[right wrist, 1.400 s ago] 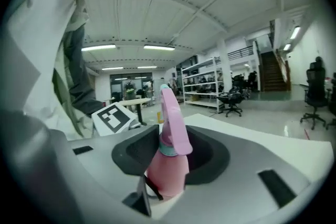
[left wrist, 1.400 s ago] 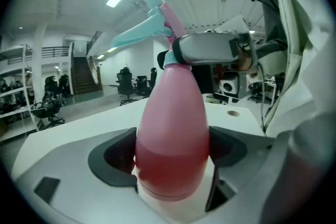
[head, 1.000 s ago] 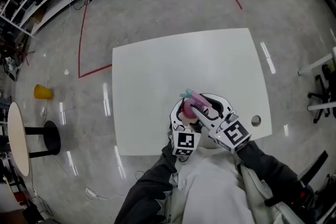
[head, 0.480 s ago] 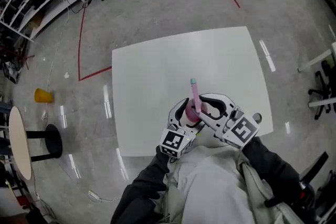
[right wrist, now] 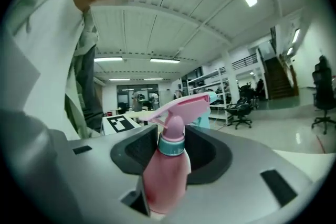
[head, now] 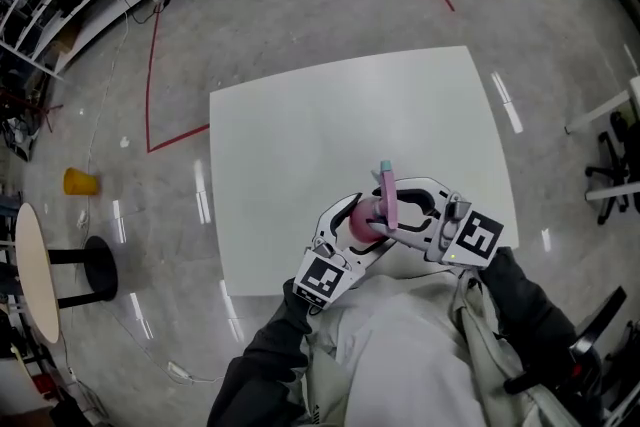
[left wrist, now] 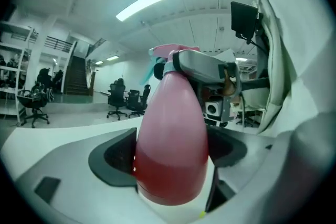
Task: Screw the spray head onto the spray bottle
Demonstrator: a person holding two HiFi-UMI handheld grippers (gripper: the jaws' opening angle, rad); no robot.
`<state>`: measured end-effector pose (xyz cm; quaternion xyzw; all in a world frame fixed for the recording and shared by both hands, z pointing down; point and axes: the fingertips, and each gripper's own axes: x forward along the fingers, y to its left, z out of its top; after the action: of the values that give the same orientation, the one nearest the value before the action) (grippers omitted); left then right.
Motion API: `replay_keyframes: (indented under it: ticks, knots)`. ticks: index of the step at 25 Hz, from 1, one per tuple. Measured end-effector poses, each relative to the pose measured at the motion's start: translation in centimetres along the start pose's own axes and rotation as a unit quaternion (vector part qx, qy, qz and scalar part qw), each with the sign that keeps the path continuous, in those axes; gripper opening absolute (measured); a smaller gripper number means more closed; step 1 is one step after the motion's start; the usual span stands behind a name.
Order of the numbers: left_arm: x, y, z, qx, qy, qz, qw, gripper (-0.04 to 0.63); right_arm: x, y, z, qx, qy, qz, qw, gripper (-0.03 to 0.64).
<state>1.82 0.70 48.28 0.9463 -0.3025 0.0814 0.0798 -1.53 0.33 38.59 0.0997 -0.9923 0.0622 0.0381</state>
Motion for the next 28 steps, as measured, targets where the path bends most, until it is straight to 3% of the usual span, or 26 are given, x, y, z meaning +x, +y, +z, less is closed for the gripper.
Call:
replay_keyframes:
  ticks: [2,3,5,7,8,9,11,14,16,18,19,21,24,26,28]
  knots:
    - [0.3,-0.3,0.3,-0.021,-0.013,-0.007,0.9997,0.417,-0.2,0.0,0.4,-0.011,-0.008,0.015,1.000,0.150]
    - [0.5,-0.1,0.7,-0.037,-0.026,0.002,0.9990,0.417,-0.3,-0.6,0.7,-0.006,-0.021,-0.009,1.000,0.149]
    - [0.7,1.2,1.4,-0.062,-0.047,0.047,0.9959,0.416,-0.5,-3.1,1.2,0.024,-0.055,-0.119,0.991,0.142]
    - [1.0,2.9,1.6,-0.044,-0.038,0.123,0.9907,0.416,-0.9,-5.6,1.0,0.059,-0.067,-0.256,0.962,0.134]
    - [1.0,3.5,1.5,-0.029,-0.027,0.157,0.9869,0.416,-1.0,-6.1,0.8,0.066,-0.064,-0.303,0.948,0.128]
    - [1.0,3.8,1.5,-0.021,-0.022,0.178,0.9835,0.416,-0.9,-6.2,0.8,0.061,-0.061,-0.324,0.942,0.126]
    - [0.8,3.7,1.6,-0.029,-0.029,0.180,0.9829,0.416,-0.2,-5.4,1.2,0.028,-0.055,-0.300,0.952,0.127]
    - [-0.1,3.8,2.0,-0.014,-0.031,0.155,0.9874,0.416,0.0,-3.4,1.6,-0.003,-0.037,-0.204,0.978,0.130]
    - [-0.9,4.6,2.0,-0.003,-0.026,0.153,0.9878,0.416,-1.0,-2.0,1.6,-0.013,-0.023,-0.153,0.988,0.132]
    - [-1.8,5.5,2.2,-0.016,-0.035,0.139,0.9895,0.416,-1.9,-1.0,1.3,-0.028,-0.009,-0.117,0.993,0.133]
    - [-2.2,5.4,2.4,-0.027,-0.046,0.117,0.9917,0.416,-2.4,-0.8,1.2,-0.028,-0.006,-0.108,0.994,0.146]
    - [-2.5,3.9,3.2,-0.045,-0.064,0.046,0.9959,0.416,-3.3,-1.3,1.5,0.002,-0.021,-0.093,0.995,0.253]
    - [-2.1,0.4,4.2,-0.032,-0.053,-0.055,0.9966,0.416,-3.8,-2.1,3.5,0.064,-0.069,-0.026,0.995,0.295]
    - [-1.2,-1.0,3.9,-0.009,-0.033,-0.089,0.9954,0.416,-3.2,-1.3,4.7,0.054,-0.070,0.039,0.995,0.293]
    - [-0.5,-1.0,3.5,-0.007,-0.029,-0.083,0.9961,0.416,-2.3,-0.6,4.8,0.014,-0.051,0.057,0.997,0.253]
